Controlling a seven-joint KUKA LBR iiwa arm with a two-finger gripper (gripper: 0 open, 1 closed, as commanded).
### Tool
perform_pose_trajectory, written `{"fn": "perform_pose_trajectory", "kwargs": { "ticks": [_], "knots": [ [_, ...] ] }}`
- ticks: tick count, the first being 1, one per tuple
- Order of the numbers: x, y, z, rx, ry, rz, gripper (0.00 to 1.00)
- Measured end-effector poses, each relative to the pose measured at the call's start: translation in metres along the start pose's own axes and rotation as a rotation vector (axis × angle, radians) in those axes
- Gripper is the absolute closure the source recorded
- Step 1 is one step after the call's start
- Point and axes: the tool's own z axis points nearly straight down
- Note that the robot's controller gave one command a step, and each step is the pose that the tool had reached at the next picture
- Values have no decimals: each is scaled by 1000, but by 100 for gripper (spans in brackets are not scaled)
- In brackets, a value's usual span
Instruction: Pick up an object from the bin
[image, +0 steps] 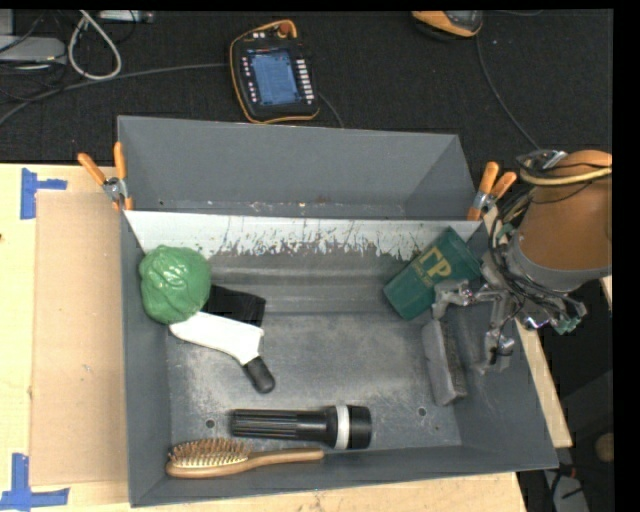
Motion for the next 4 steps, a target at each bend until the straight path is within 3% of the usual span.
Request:
{"fn": "perform_pose_trajectory", "kwargs": {
  "ticks": [1, 2, 3, 4],
  "knots": [
    [4, 14, 60, -22, 11, -536, 0],
    [-6, 2, 84, -16, -9, -879, 0],
    [-16, 18, 87, -22, -3, -954, 100],
    [-16, 18, 86, -23, -4, -953, 100]
  ]
}}
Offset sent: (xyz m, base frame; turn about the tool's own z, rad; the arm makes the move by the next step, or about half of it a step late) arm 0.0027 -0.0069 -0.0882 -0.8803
